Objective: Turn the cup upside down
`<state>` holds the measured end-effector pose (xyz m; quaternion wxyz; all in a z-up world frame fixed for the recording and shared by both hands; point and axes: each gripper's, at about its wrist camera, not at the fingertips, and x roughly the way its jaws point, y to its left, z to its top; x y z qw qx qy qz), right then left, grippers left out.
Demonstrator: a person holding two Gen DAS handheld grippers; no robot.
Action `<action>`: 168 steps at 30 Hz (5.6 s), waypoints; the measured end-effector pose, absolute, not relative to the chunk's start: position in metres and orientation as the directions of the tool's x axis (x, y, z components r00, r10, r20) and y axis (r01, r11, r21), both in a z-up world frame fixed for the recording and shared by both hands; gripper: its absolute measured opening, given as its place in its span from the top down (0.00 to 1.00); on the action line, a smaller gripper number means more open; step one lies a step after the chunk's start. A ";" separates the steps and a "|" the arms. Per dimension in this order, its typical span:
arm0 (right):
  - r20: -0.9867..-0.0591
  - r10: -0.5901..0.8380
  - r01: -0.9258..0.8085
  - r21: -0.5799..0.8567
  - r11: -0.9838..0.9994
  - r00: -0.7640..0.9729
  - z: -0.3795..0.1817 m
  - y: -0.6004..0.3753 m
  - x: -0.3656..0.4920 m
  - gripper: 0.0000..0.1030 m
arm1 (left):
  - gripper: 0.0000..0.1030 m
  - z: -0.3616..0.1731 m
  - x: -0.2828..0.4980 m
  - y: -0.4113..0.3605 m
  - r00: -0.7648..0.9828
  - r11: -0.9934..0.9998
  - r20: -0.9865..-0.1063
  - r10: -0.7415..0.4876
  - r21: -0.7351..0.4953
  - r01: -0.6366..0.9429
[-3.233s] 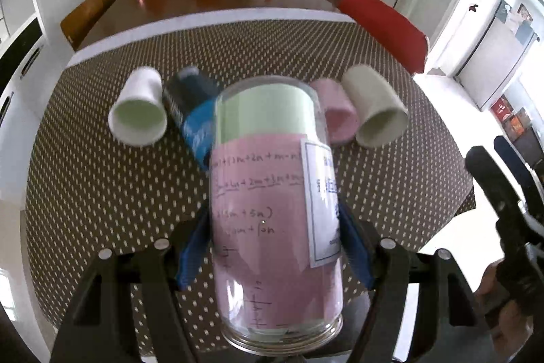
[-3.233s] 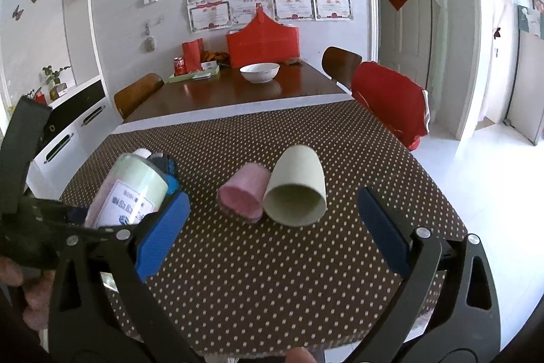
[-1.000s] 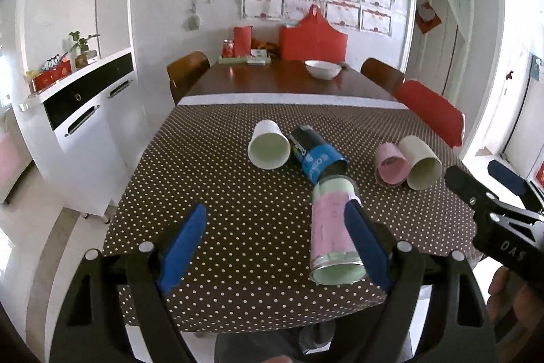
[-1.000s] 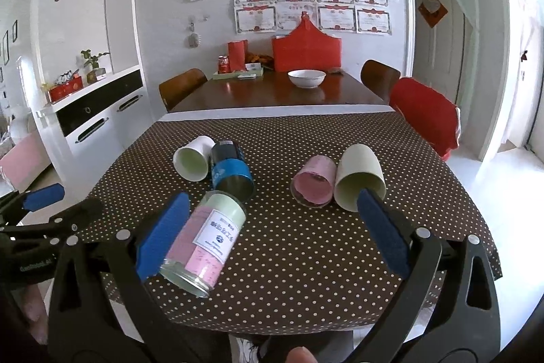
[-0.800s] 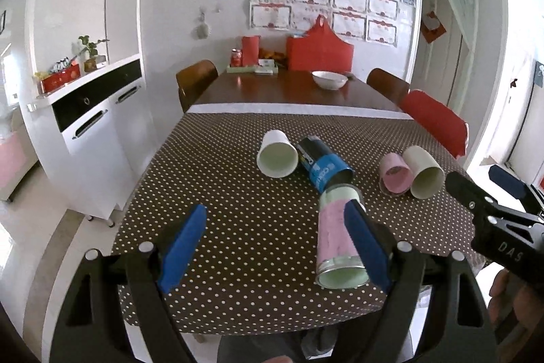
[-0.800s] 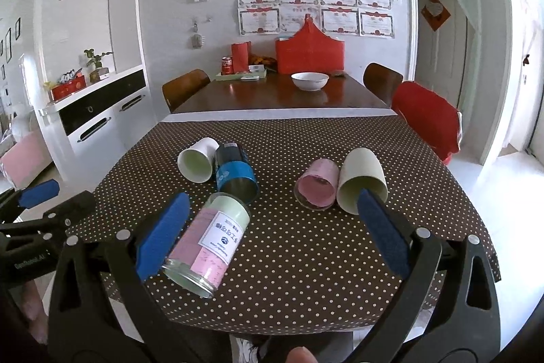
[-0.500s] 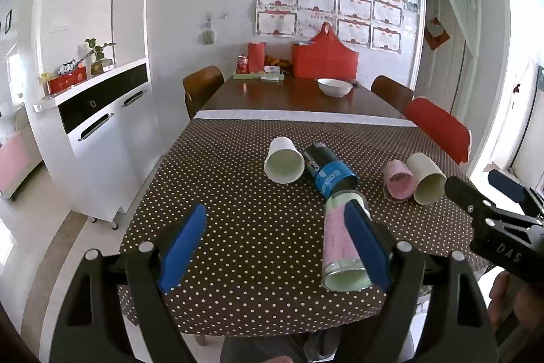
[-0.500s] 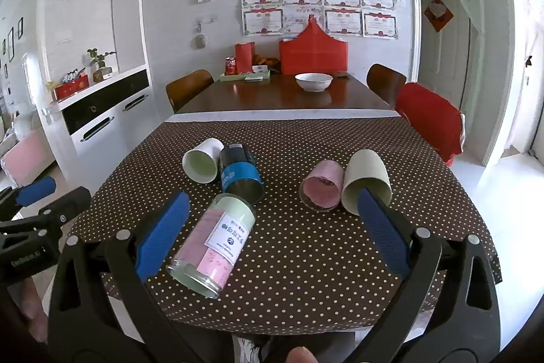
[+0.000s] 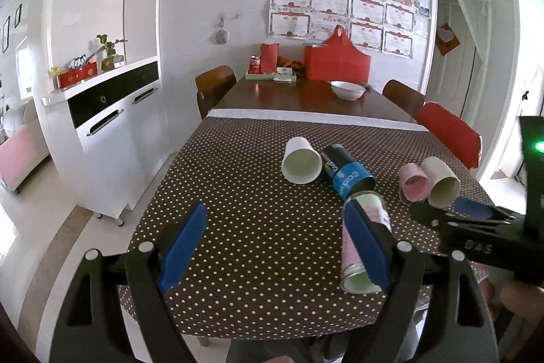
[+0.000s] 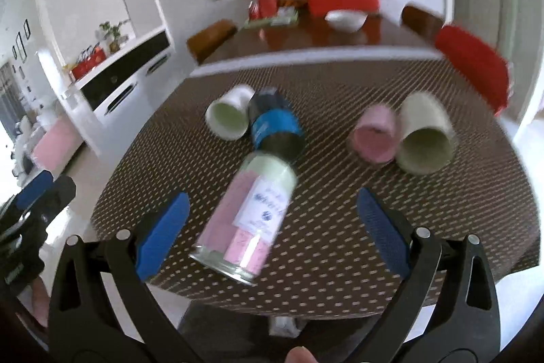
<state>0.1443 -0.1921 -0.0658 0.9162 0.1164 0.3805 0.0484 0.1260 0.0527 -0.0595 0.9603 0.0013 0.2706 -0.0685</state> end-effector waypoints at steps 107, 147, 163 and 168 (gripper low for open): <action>-0.402 0.078 -0.022 0.143 0.989 0.912 -0.016 -0.228 0.099 0.06 | 0.20 -0.029 0.096 0.024 0.879 0.989 -0.459 -0.128 0.012 0.150; -0.278 -0.108 0.129 0.057 0.990 0.954 0.004 -0.202 -0.025 0.06 | 0.20 0.007 0.007 0.016 0.958 0.994 -0.276 -0.082 0.046 0.098; -0.264 -0.099 0.117 0.055 0.992 0.960 0.009 -0.193 -0.028 0.06 | 0.16 0.008 -0.010 0.022 0.965 0.995 -0.251 -0.076 0.044 0.090; -0.262 -0.099 0.118 0.058 0.991 0.960 0.010 -0.191 -0.028 0.06 | 0.16 0.010 -0.011 0.021 0.966 0.995 -0.249 -0.069 0.056 0.085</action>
